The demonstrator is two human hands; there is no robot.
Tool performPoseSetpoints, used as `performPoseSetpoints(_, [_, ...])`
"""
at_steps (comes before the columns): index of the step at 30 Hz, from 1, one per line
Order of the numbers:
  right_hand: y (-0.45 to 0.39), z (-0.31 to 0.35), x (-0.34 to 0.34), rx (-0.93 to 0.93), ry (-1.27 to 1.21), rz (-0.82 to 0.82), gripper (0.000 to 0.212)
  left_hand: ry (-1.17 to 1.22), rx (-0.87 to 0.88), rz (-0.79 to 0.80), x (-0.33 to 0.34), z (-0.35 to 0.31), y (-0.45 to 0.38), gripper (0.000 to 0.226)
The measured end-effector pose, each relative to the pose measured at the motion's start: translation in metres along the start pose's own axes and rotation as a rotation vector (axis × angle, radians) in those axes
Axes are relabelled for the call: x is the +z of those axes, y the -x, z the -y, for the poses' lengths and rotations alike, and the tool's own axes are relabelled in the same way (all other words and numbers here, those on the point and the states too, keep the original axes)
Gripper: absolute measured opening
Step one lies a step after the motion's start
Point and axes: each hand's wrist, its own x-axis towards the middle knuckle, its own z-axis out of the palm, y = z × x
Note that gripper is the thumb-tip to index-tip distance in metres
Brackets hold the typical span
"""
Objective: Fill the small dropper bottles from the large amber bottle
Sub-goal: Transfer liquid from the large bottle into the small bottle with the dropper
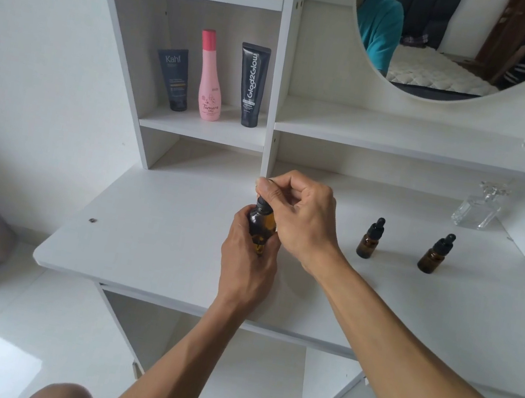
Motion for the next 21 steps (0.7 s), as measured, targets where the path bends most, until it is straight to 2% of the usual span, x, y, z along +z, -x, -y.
performPoseSetpoints(21, [-0.009,0.026,-0.011,0.006,-0.168,-0.023,0.018,-0.038,0.016,-0.024,0.002,0.001,-0.001,0.041])
